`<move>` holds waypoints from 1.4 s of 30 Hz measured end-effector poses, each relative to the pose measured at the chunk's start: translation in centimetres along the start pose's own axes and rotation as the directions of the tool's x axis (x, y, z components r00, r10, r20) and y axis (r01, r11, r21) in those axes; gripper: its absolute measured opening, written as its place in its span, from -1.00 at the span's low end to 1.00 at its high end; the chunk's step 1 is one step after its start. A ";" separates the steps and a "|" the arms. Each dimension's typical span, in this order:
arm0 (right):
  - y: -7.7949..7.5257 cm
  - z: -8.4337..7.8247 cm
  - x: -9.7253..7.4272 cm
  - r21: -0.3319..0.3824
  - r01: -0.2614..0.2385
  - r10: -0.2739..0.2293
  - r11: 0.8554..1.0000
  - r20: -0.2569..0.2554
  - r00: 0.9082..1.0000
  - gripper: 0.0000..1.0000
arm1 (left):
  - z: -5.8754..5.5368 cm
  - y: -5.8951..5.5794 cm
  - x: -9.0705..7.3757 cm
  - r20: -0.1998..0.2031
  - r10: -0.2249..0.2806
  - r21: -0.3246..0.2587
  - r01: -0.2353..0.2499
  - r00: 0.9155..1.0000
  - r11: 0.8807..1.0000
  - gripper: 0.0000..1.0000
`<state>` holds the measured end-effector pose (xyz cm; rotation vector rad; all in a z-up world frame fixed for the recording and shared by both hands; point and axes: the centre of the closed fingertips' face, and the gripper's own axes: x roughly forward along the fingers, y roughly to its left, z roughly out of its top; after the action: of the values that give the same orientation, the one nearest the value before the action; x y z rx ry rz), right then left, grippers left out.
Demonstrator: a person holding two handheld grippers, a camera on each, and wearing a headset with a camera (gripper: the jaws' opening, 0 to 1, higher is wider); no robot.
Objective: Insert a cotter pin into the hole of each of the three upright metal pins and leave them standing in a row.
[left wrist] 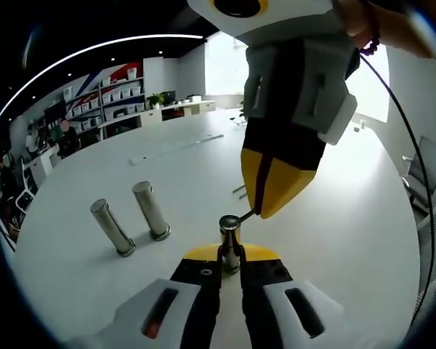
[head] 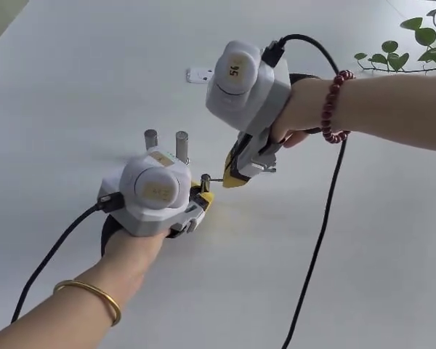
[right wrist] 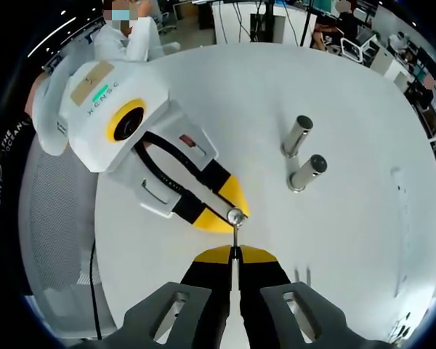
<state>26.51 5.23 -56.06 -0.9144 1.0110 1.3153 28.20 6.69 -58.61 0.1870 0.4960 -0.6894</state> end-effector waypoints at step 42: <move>-0.4 -0.1 -0.7 0.021 0.007 -0.010 1.000 0.101 0.995 -0.91 | -0.1 0.0 0.2 0.008 0.032 -0.025 -0.032 0.999 0.999 -0.86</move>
<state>26.95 4.92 -55.42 -0.8271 0.9398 1.3282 28.33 6.58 -58.80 0.1683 0.4927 -0.6525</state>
